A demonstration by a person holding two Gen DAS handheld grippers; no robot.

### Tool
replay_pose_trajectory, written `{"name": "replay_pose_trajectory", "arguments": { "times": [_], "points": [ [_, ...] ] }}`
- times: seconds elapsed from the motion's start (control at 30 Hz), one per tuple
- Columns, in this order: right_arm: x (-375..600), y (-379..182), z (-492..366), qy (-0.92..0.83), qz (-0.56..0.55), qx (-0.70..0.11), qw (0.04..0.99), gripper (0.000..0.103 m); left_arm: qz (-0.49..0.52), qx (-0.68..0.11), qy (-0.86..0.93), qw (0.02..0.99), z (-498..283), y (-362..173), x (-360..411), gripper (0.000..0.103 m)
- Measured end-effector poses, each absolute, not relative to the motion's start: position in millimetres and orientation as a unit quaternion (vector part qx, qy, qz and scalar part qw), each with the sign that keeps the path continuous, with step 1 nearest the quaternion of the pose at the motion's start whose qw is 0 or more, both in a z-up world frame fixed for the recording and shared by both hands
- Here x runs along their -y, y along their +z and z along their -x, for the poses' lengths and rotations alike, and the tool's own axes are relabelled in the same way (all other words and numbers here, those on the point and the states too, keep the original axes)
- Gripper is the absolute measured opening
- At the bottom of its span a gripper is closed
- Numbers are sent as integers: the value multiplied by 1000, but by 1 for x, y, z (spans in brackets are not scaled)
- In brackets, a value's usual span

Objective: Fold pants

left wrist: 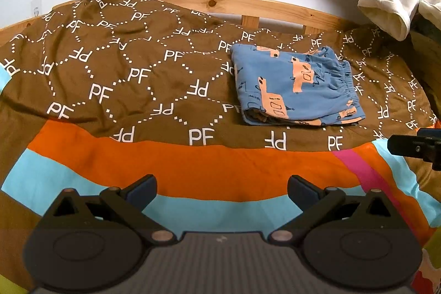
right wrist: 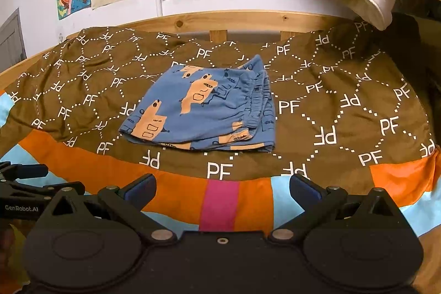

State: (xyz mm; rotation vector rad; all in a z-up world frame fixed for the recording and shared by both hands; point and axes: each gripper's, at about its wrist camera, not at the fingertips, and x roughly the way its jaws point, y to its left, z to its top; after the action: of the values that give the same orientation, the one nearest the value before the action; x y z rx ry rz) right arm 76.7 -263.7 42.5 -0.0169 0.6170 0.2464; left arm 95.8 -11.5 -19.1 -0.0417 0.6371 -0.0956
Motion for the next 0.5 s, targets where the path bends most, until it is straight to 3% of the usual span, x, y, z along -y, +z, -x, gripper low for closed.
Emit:
{"name": "replay_pose_trajectory", "arguments": {
  "times": [0.5],
  "points": [
    [263,42,-78,124,7,-310,943,102,17,-313,-46,948,-95,-18,11,103]
  ]
}}
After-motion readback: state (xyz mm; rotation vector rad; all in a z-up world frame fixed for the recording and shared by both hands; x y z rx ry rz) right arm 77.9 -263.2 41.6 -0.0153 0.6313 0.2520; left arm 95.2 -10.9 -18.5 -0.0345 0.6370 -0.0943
